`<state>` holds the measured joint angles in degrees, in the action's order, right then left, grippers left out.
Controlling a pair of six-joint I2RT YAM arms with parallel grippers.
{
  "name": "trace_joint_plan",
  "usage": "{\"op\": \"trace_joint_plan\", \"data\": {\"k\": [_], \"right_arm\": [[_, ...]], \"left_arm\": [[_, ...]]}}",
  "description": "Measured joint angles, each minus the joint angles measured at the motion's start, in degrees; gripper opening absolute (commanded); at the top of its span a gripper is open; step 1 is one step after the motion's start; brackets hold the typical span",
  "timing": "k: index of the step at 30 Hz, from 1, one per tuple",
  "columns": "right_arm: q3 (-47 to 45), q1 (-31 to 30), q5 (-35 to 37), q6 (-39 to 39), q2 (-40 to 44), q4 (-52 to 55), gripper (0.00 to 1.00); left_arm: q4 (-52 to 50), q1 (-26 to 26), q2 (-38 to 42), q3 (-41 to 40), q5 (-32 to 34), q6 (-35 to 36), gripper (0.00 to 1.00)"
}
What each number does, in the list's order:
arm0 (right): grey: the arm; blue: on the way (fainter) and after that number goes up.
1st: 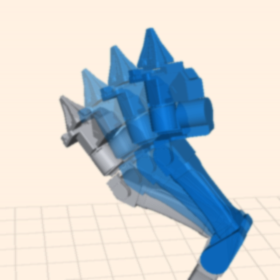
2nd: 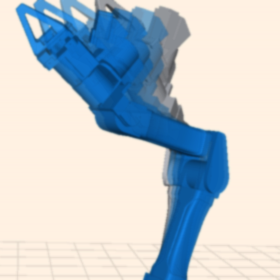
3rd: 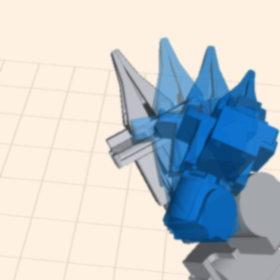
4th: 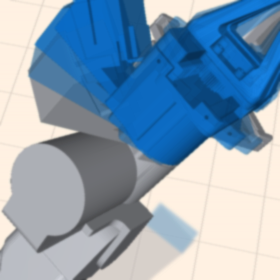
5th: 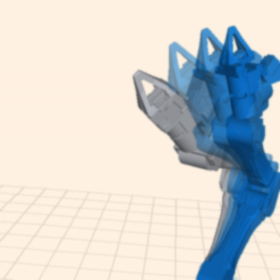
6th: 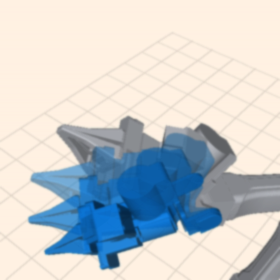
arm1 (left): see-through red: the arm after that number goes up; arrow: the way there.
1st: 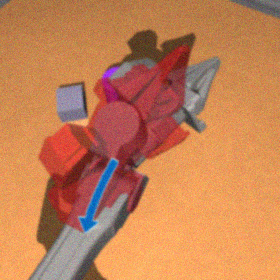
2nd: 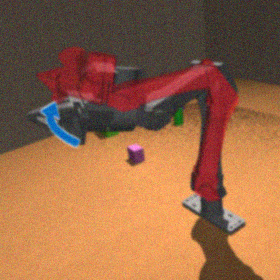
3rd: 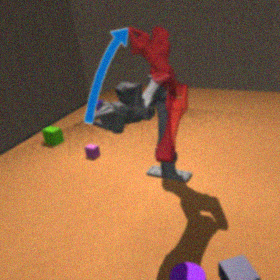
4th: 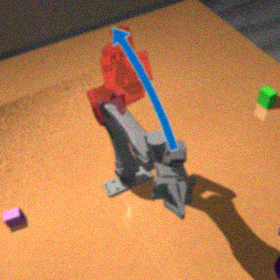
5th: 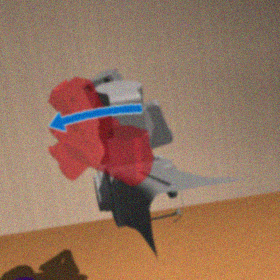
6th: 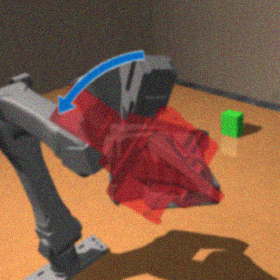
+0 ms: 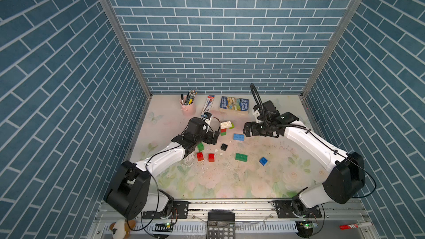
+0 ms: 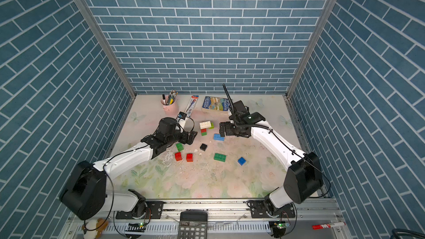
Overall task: Assemble the letter r with lego
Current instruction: Assemble the lego brick with the lego brick, then place the lego brick at the center of the board.
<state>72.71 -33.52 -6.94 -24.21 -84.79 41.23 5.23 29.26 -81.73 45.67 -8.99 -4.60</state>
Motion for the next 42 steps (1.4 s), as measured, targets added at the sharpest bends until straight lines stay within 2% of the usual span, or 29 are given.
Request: {"op": "trace_joint_plan", "data": {"k": [5,11,20,29,42], "right_arm": [[-4.0,1.5,-3.6,0.0,3.5,-2.3,0.99],[-5.2,4.5,-6.8,0.0,5.1,-4.0,0.99],[-5.6,6.5,-8.9,0.0,5.1,-4.5,0.99],[-5.6,6.6,-9.1,0.0,4.9,-4.5,0.99],[-4.0,6.7,-9.1,0.0,2.5,-4.2,0.99]], "left_arm": [[4.1,-1.2,-8.0,2.3,-8.4,3.5,0.97],[4.6,-1.3,-12.2,9.4,-13.2,6.9,0.91],[3.5,-3.1,-16.2,12.7,-16.1,11.1,0.84],[2.1,-4.6,-18.9,13.8,-19.6,12.2,0.83],[2.8,-4.7,-22.6,15.6,-20.9,12.7,0.69]]}}
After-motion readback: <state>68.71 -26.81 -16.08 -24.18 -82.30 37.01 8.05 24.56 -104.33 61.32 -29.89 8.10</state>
